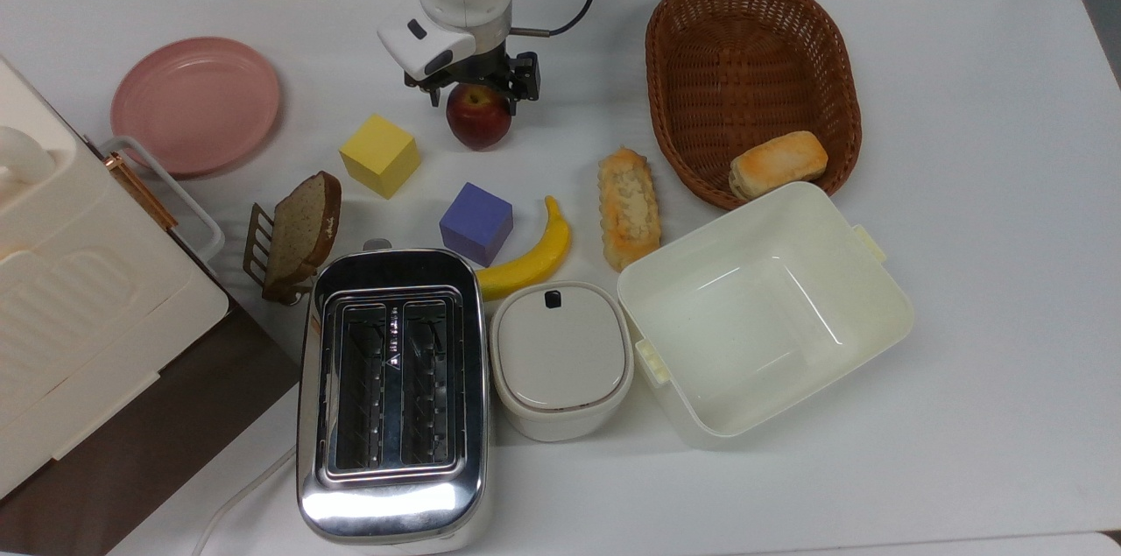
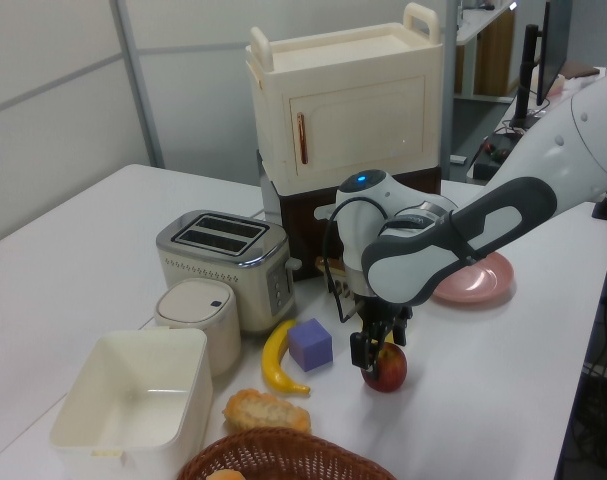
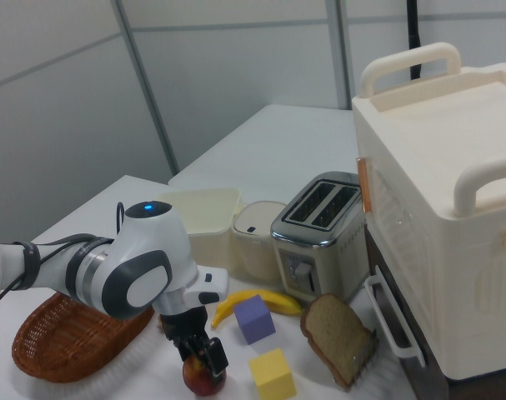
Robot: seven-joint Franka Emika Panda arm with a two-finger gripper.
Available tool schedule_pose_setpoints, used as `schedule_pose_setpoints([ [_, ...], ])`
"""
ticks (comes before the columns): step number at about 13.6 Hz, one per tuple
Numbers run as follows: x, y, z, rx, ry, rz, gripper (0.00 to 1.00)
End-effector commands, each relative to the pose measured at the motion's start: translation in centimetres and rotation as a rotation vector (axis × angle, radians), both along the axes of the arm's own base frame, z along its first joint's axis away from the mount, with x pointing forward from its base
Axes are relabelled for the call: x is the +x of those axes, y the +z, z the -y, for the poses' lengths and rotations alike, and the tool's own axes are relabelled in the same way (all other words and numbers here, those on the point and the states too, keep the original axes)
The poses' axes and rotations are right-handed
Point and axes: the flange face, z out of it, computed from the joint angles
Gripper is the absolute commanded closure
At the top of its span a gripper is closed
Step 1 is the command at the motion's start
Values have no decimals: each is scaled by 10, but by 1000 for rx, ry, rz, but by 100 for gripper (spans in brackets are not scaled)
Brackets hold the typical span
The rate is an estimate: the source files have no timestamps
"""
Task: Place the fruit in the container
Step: 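Lift the red apple and carry it over the cream plastic container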
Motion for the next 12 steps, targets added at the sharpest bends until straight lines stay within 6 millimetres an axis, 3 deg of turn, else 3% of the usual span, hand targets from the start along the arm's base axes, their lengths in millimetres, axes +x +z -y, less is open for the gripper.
schedule_pose_setpoints([
  [1, -6, -2, 1, -16, 9, -16, 55],
  [3, -6, -2, 1, -16, 8, -13, 73],
  [7, 0, 4, 2, -17, -9, -3, 79],
  [9, 10, 26, 3, -15, -19, 22, 79],
  [12, 41, 82, 1, -9, -29, 79, 79],
])
